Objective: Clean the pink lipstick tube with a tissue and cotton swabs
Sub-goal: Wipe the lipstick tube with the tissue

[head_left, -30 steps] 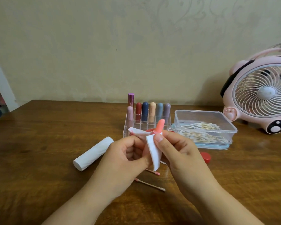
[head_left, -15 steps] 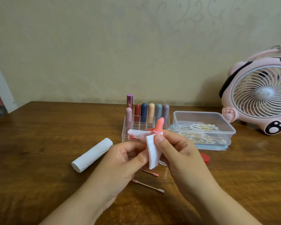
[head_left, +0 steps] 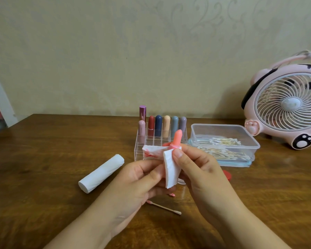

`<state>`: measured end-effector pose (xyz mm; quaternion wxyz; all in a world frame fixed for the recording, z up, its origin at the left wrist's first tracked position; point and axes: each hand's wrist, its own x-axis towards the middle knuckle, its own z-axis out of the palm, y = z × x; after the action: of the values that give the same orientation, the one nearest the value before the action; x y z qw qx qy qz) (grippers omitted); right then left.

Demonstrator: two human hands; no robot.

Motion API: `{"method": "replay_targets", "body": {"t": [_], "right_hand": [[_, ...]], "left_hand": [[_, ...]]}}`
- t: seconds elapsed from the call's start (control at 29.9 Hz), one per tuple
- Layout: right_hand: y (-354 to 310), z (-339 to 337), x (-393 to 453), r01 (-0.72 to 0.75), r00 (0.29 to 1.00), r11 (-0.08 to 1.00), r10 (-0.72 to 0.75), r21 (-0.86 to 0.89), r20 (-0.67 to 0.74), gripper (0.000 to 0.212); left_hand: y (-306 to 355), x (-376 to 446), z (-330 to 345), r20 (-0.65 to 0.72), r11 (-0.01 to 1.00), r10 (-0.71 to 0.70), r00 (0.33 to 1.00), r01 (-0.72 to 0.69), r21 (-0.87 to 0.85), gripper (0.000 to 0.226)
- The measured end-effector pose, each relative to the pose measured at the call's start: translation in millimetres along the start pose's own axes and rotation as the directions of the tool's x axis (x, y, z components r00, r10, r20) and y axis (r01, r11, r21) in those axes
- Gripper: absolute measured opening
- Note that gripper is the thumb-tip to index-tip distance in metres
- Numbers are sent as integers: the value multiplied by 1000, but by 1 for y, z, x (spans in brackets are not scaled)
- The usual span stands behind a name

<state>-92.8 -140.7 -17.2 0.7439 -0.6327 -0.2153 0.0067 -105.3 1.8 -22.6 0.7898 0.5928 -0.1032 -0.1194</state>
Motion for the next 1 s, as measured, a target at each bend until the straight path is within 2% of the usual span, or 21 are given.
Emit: {"method": "replay_targets", "body": {"t": [0.23,0.3,0.47,0.64,0.87,0.94,1.0], "right_hand": [[6,1,1,12,999,1000,-13,-26,-43,24],[4,2,1,11,999,1000,-12,-21,-45,23],[2,2,0,18,999,1000,-18,-26,-29,26],[-2,2,0,16,1000,998,-15,54,-11,26],[5,2,0,23,998,1000,-24,-19,-55,23],[2,3,-1,24,998,1000,-24,-9,-50,20],[-1,4,-2,20,999,1000,-20,3,-27,26]], "left_hand": [[-2,2,-4,-180,989,141,973,-129,76,33],[-3,3,-3,-164,993,109,980,-102,51,33],[-2,1,1,19,993,-64,998,66,-96,29],[-1,0,-1,-40,999,19,999,-20,-32,26],[1,0,1,-203,984,171,964,-156,86,23],[1,-1,3,-183,988,148,972,-136,73,26],[0,-1,4,-118,998,55,992,-59,-31,26]]}}
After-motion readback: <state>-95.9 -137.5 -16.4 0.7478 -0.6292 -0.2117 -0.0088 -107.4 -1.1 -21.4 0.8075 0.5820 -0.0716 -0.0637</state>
